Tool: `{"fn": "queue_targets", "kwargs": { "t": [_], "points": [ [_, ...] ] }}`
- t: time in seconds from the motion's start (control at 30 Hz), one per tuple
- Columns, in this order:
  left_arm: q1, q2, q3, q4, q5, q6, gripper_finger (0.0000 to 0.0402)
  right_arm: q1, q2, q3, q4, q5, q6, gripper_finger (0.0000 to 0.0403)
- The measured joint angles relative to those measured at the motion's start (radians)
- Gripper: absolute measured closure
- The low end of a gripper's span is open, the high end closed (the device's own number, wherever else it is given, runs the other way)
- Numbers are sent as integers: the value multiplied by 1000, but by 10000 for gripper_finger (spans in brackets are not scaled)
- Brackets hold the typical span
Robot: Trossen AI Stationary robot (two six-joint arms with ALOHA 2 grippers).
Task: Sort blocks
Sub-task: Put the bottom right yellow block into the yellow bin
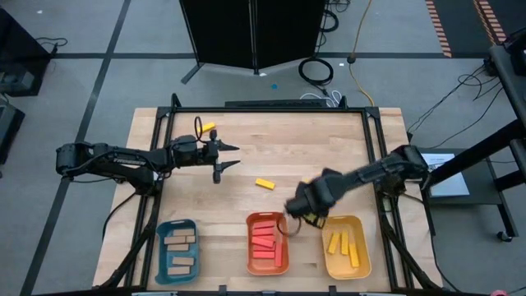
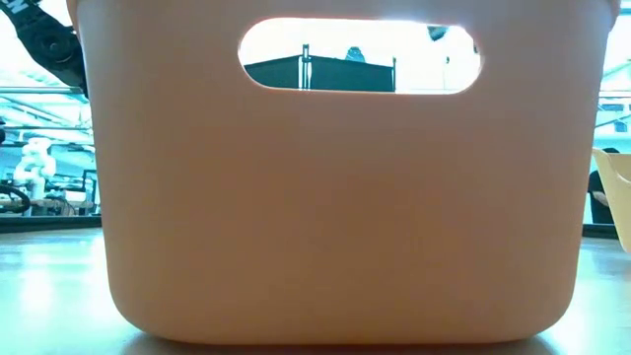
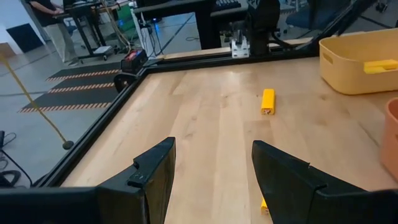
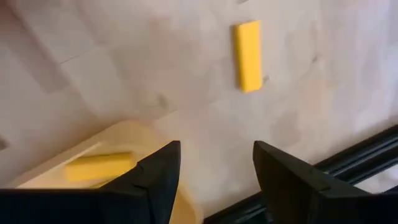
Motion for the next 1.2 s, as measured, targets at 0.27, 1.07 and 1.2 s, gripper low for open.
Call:
{"fn": "queue_targets", "kwargs": {
  "t": [0.27,1.07,1.2],
  "points": [
    [1,0,0,-6,0,0,191,-260,-77,-173,96,-10,-264,209],
    [1,0,0,-18,0,0,191,-470,-99,-577,705,-222,-608,209],
    [1,0,0,-19,0,0,191,-470,-99,-590,729,-220,-625,209]
  ]
}}
